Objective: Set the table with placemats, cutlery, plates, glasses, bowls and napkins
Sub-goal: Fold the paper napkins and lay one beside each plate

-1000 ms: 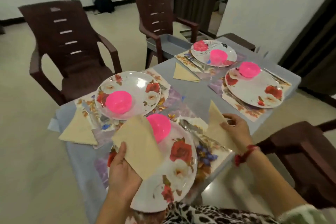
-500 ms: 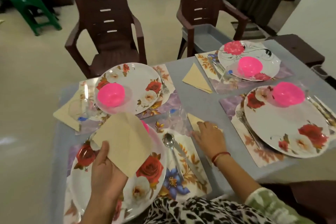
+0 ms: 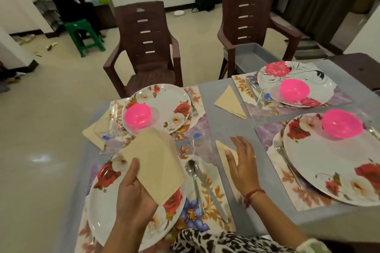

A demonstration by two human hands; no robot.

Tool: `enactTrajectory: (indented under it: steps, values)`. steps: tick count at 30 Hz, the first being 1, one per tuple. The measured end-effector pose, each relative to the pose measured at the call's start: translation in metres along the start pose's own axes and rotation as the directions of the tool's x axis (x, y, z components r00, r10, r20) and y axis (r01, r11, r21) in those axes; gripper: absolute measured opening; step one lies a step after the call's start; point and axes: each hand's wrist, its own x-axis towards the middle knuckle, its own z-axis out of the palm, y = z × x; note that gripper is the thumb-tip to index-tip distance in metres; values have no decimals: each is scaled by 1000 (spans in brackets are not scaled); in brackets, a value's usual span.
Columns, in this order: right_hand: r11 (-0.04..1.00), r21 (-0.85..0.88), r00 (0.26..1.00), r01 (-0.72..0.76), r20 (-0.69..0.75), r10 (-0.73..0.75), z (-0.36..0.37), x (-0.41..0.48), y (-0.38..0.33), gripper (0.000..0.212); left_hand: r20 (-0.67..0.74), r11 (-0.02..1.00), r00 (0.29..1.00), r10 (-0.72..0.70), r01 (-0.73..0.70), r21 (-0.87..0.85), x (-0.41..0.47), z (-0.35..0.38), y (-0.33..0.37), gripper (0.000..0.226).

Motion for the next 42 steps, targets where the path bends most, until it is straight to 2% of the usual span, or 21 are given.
enactTrajectory:
  steps: [1, 2, 3, 4, 5, 6, 7, 8, 9, 10, 12, 15, 17, 20, 23, 26, 29, 32, 35, 39, 42]
  values:
    - [985, 170, 999, -30, -30, 36, -8, -6, -18, 52, -25, 1000, 1000, -15, 15, -3, 1, 6, -1, 64]
    - [936, 338, 995, -98, 9, 101, -15, -12, -37, 43, -44, 1000, 999, -27, 27, -1, 3, 12, -3, 62]
    - [841, 494, 976, -219, 128, 179, -20, -18, -53, 40, -49, 999, 998, -43, 43, -6, 4, 21, -4, 59]
    - [686, 625, 926, -373, 296, 234, -22, -23, -64, 48, -49, 998, 997, -63, 62, -22, 6, 29, -5, 54]
    - [478, 701, 847, -530, 467, 254, -24, -27, -72, 64, -34, 995, 996, -84, 82, -63, 8, 39, -7, 49]
    - [260, 718, 763, -646, 599, 244, -25, -31, -77, 77, 17, 988, 995, -93, 95, -124, 8, 47, -14, 52]
    - [91, 715, 715, -693, 667, 211, -27, -33, -80, 83, 44, 984, 995, -86, 91, -152, 6, 56, -19, 60]
    - [-5, 718, 707, -696, 686, 171, -31, -34, -81, 84, 63, 987, 997, -38, 47, -152, 8, 64, -23, 68]
    - [-37, 736, 726, -676, 673, 143, -37, -35, -82, 83, 65, 990, 998, -11, 21, -142, 10, 72, -27, 71]
    - [-31, 756, 748, -654, 652, 124, -44, -36, -83, 82, 65, 992, 998, -19, 27, -120, 11, 77, -30, 70]
    - [63, 771, 771, -634, 624, 128, -60, -36, -83, 83, 50, 991, 995, -88, 92, -94, 13, 84, -31, 67]
    - [241, 727, 766, -643, 605, 219, -84, -40, -77, 81, 32, 972, 978, -205, 208, -112, 22, 83, -35, 74]
    - [310, 674, 742, -670, 593, 314, -96, -45, -71, 79, 77, 941, 954, -291, 300, -156, 31, 81, -42, 78]
    - [344, 647, 729, -680, 546, 414, -111, -58, -59, 89, 107, 923, 927, -360, 370, -101, 39, 81, -59, 77]
    - [401, 629, 742, -666, 499, 448, -130, -67, -46, 78, 103, 912, 907, -408, 411, -4, 42, 88, -77, 71]
    - [380, 607, 706, -698, 493, 509, -144, -71, -27, 82, -41, 881, 891, -452, 453, 138, 45, 91, -98, 48]
    - [354, 631, 703, -690, 468, 536, -161, -70, -15, 83, -91, 878, 898, -431, 441, 186, 47, 101, -113, 45]
    - [409, 696, 781, -590, 362, 509, -184, -60, -1, 60, -33, 908, 953, -300, 296, 296, 53, 127, -124, 44]
    - [364, 786, 830, -500, 314, 461, -211, -42, 18, 51, -9, 896, 980, -196, 183, 405, 75, 157, -146, 40]
    - [334, 731, 769, -596, 400, 498, -240, -15, 63, 40, -158, 860, 965, -209, 259, 440, 122, 185, -208, 41]
    - [410, 698, 778, -587, 347, 524, -275, 5, 101, 43, -196, 875, 959, -206, 270, 403, 154, 210, -251, 41]
